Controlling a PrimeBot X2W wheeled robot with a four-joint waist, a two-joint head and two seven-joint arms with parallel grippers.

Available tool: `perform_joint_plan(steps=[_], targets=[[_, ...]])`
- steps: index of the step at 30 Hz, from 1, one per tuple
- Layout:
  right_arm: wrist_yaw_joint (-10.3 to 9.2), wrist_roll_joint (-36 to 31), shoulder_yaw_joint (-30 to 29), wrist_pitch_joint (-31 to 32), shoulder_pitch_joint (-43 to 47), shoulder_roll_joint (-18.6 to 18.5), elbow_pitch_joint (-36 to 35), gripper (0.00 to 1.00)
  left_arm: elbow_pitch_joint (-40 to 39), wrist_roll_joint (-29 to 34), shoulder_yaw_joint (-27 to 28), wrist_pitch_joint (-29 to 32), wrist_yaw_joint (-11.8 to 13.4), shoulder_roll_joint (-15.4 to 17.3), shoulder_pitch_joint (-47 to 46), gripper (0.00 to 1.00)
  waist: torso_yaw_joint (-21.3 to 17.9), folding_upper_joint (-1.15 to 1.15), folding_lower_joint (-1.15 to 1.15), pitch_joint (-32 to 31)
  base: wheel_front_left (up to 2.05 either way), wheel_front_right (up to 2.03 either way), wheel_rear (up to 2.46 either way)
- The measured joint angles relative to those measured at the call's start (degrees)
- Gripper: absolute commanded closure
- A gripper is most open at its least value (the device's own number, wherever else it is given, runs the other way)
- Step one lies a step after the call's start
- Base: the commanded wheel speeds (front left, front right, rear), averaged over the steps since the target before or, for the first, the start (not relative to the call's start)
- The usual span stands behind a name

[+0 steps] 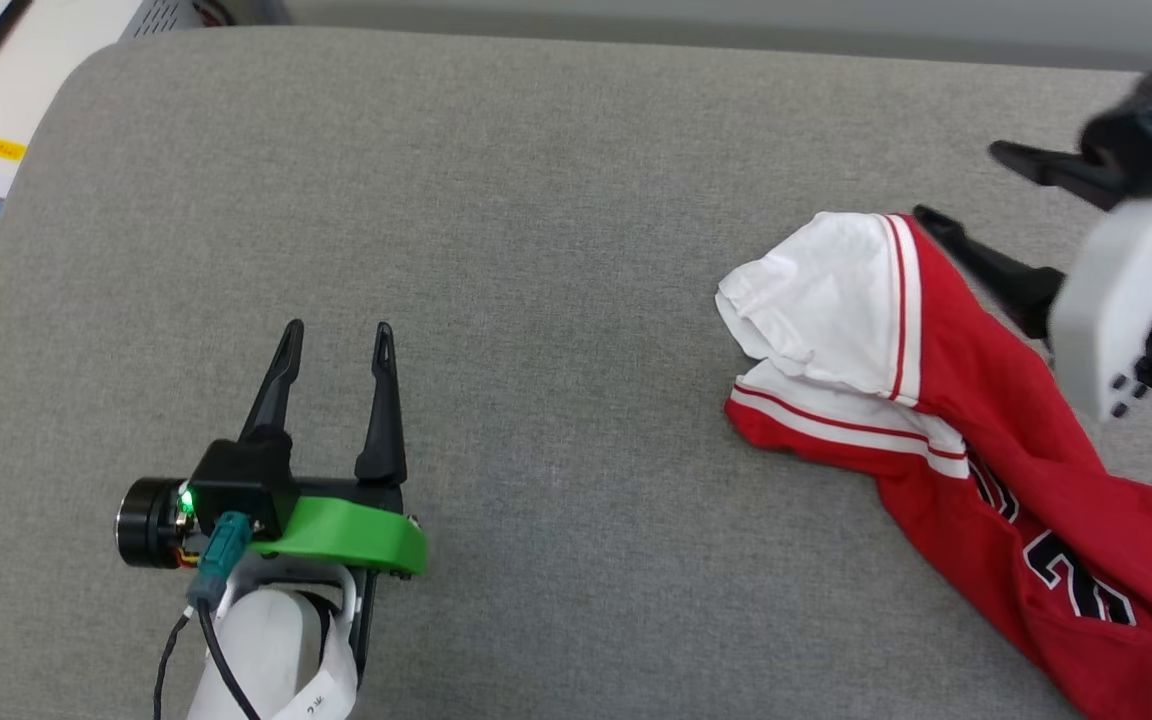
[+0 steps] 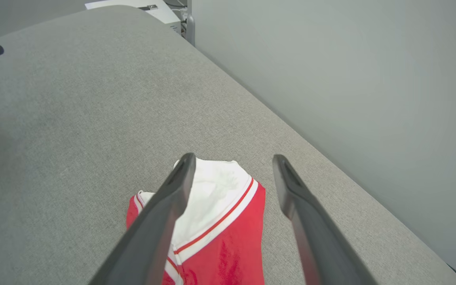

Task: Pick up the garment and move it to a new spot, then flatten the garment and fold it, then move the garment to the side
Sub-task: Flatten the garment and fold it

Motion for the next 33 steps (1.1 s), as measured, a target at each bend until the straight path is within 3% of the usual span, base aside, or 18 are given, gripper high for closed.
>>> perform_joint_plan(steps=[4, 8, 16, 22, 23, 24, 33], targets=[[0.00, 3.2, 11.1, 11.1, -10.4, 3.2, 7.0, 0.00, -0.4, -0.9, -1.1, 0.0, 0.3, 0.0, -2.0, 0.00, 1.1, 0.00, 0.00, 2.5, 0.00, 0.00, 0.00], [0.00, 4.0, 18.7, 16.7, -17.5, 5.7, 14.3, 0.00, -0.7, -1.6, -2.2, 0.0, 1.0, 0.0, -3.5, 0.00, 2.3, 0.00, 0.00, 4.9, 0.00, 0.00, 0.00], [0.00, 4.0, 26.1, 14.3, -21.5, 9.8, 30.3, 0.00, -0.8, -4.2, -4.7, 0.0, 2.2, 0.0, -6.5, 0.00, 5.2, 0.00, 0.00, 9.9, 0.00, 0.00, 0.00], [-0.01, 4.8, 30.3, 12.3, -22.7, 9.3, 34.9, 0.00, -0.4, -4.6, -5.3, 0.0, 3.0, 0.0, -6.8, 0.00, 7.5, 0.00, 0.00, 12.2, 0.00, 0.00, 0.00], [-0.01, 5.2, 30.8, 11.3, -23.1, 9.1, 35.0, 0.74, -0.3, -4.6, -5.2, 0.0, 3.1, 0.0, -6.8, 0.00, 7.8, 0.00, 0.00, 12.5, 0.00, 0.00, 0.00], [-0.01, 5.5, 31.0, 9.8, -23.4, 9.1, 35.1, 1.00, -0.2, -4.5, -5.0, 0.0, 3.1, 0.0, -6.8, 0.00, 7.9, 0.00, 0.00, 12.6, 0.00, 0.00, 0.00], [-0.02, 10.5, 31.1, -6.0, -23.6, 9.2, 31.3, 1.00, 0.6, -2.9, -2.7, 0.0, 2.7, 0.0, -5.8, 0.00, 6.8, 0.00, 0.00, 9.5, 0.00, 0.00, 0.00]])
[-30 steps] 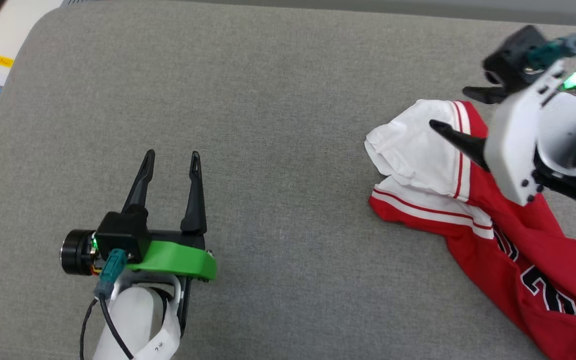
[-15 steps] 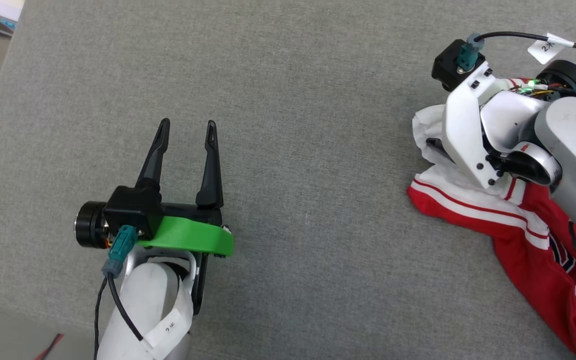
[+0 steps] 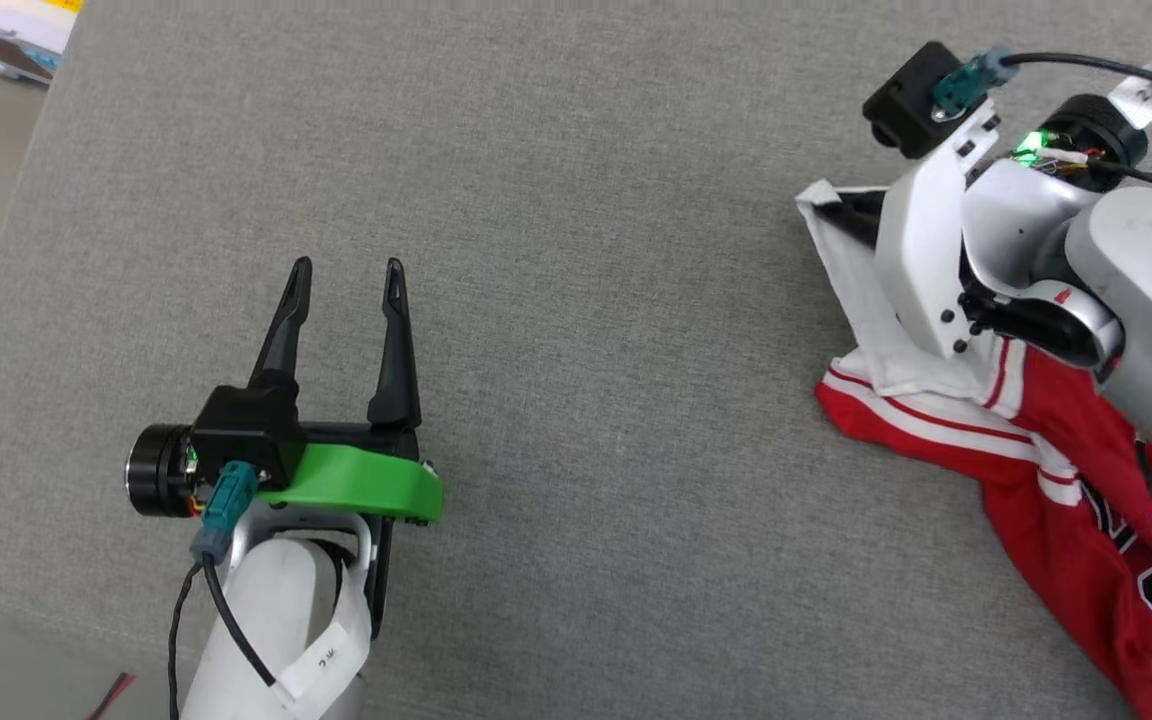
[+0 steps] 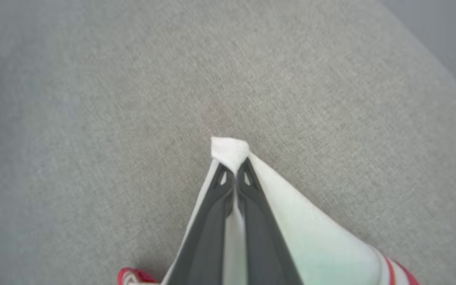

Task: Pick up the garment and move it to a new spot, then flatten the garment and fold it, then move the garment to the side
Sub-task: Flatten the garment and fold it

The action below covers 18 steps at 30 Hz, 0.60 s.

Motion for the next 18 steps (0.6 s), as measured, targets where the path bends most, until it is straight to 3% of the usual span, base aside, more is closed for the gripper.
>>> perform_joint_plan(steps=[4, 10, 18], targets=[[0.01, 2.1, -3.2, -5.8, 0.1, -3.3, -4.8, 1.00, 0.0, 1.1, 0.8, 0.0, -0.4, 0.0, 1.5, 0.00, -1.6, 0.00, 0.00, -2.5, 0.00, 0.00, 0.00], [0.01, 5.1, -11.4, -11.7, 5.5, -12.1, -9.4, 1.00, -0.1, 1.7, 1.4, 0.0, -0.7, 0.0, 3.1, 0.00, -4.2, 0.00, 0.00, -5.4, 0.00, 0.00, 0.00], [0.01, 8.8, -23.7, -15.6, 21.2, -21.5, -4.7, 1.00, -0.2, 2.4, 2.6, 0.0, -1.4, 0.0, 4.7, 0.00, -7.3, 0.01, 0.00, -7.5, 0.00, 0.00, 0.00]])
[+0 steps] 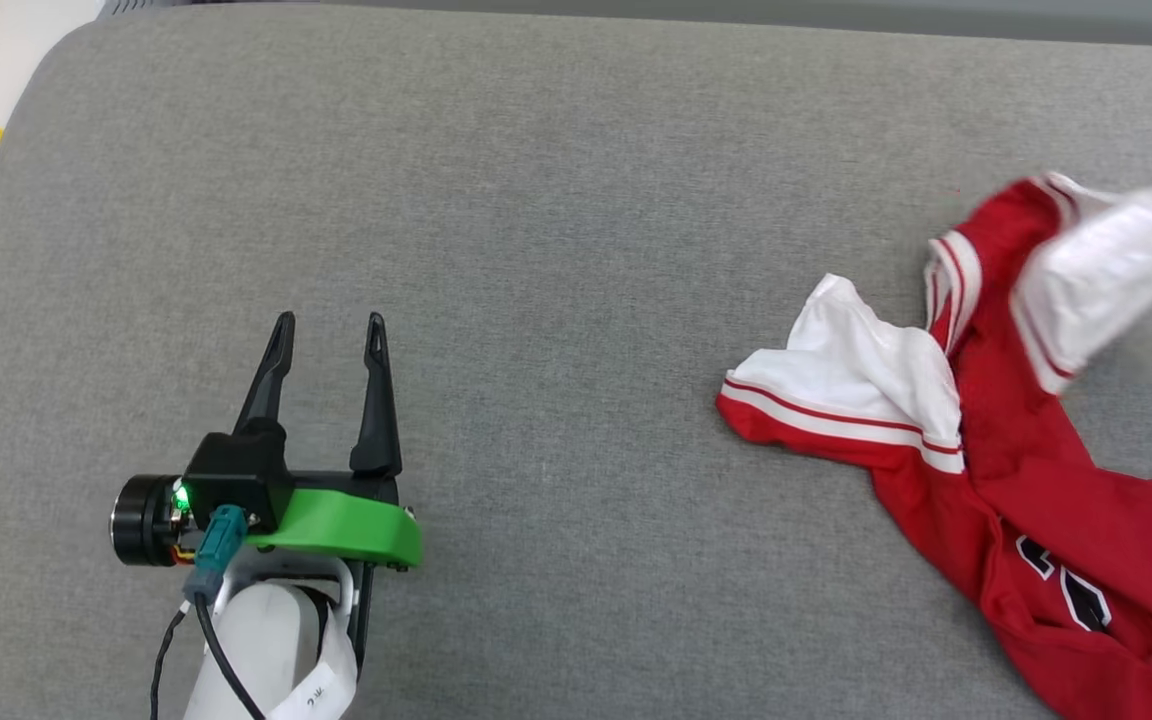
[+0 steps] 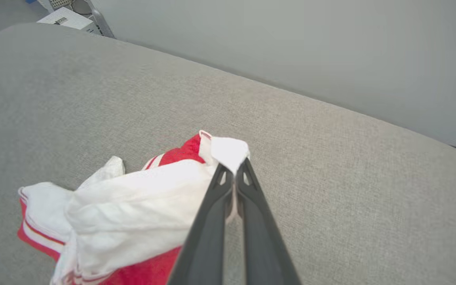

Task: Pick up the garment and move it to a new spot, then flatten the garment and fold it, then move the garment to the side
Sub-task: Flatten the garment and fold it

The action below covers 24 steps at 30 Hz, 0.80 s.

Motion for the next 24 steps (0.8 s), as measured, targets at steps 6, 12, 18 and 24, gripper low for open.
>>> perform_joint_plan(steps=[6, 12, 18, 24], targets=[[0.00, 1.2, -6.8, -0.2, 9.2, -0.8, 10.9, 1.00, -0.5, 0.3, 0.0, 0.0, -0.6, 0.0, -0.1, 0.00, -0.5, 0.00, 0.00, 1.0, 0.00, 0.00, 0.00], [0.01, 1.5, -9.6, 0.0, 13.7, 3.2, 22.3, 1.00, -0.6, 0.3, -0.3, 0.0, -0.8, 0.0, -1.0, 0.00, 0.1, 0.00, 0.00, 3.6, 0.00, 0.00, 0.00], [0.49, 0.2, -11.6, -0.8, 12.7, 6.1, 29.1, 1.00, -0.3, 0.3, -0.4, 0.0, -0.8, 0.0, -2.0, 0.00, 0.8, -0.01, 0.00, 5.4, 0.00, 0.00, 0.00], [0.38, -2.8, -12.6, -10.2, 12.4, 7.6, 28.6, 0.00, 0.1, 1.1, 0.8, 0.0, -0.9, 0.0, -2.0, 0.00, 0.8, 0.00, 0.00, 3.9, 0.00, 0.00, 0.00]])
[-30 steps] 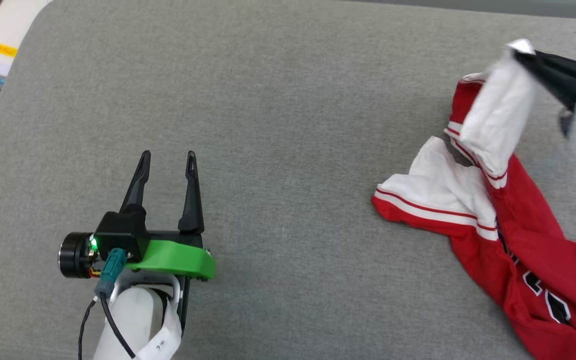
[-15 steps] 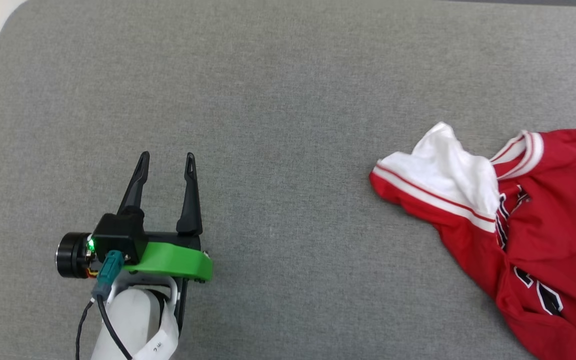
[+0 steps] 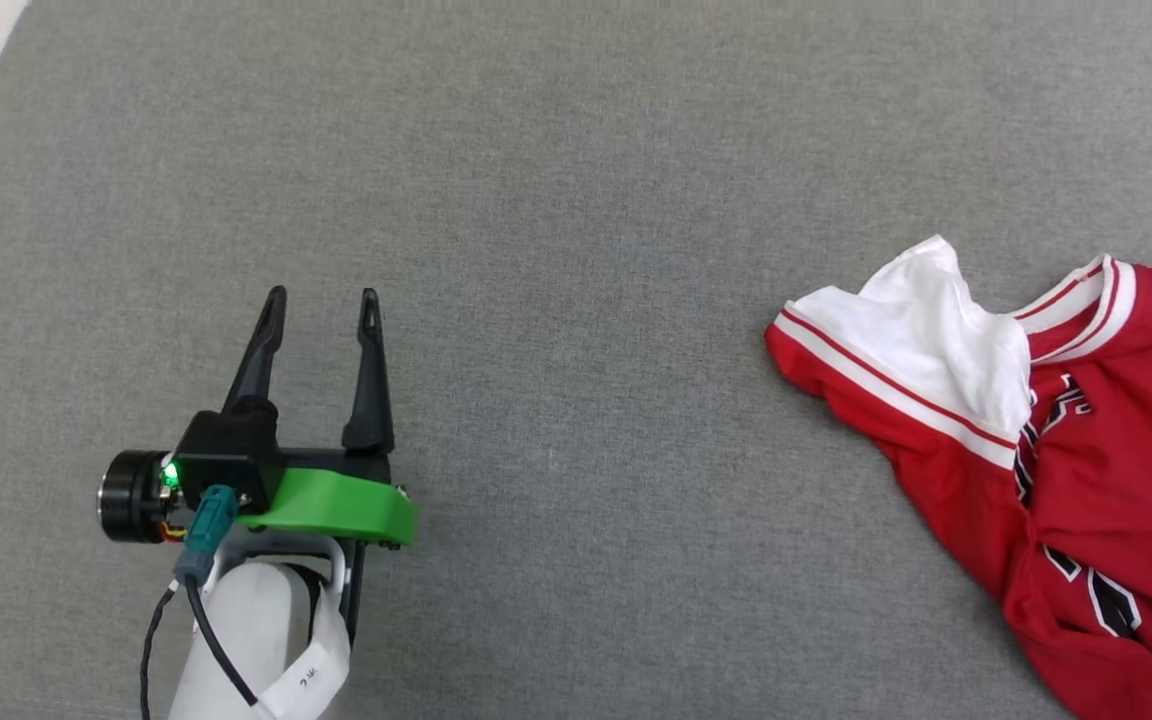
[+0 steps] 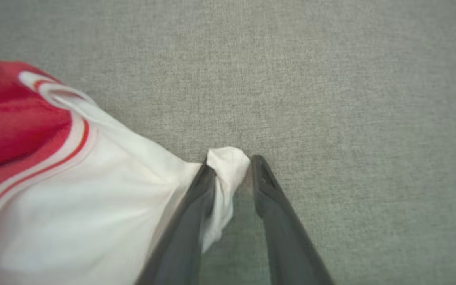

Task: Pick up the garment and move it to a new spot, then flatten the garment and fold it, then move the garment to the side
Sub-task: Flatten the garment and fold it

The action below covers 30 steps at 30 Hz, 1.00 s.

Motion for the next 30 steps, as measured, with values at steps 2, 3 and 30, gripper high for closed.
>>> perform_joint_plan(steps=[2, 3, 30], targets=[[-0.33, -1.9, 0.1, -2.9, 0.1, 0.1, -1.7, 0.00, -0.1, 0.1, 0.6, 0.0, -0.3, 0.1, 0.1, 0.00, -0.3, 0.00, 0.00, -1.0, 0.00, 0.00, 0.00], [-0.32, -3.2, 0.0, -4.8, 0.1, 0.1, -2.8, 0.00, -0.2, 0.3, 0.9, 0.0, -0.4, 0.2, 0.1, 0.00, -0.5, 0.00, 0.00, -1.5, 0.00, 0.00, 0.00], [-0.33, -33.9, -19.7, -6.3, 20.4, 24.8, -47.7, 0.00, 9.5, -30.9, -33.9, 27.7, -5.5, 16.4, -43.0, 0.00, -9.6, 0.00, 0.00, -3.9, 0.00, 0.00, 0.00]])
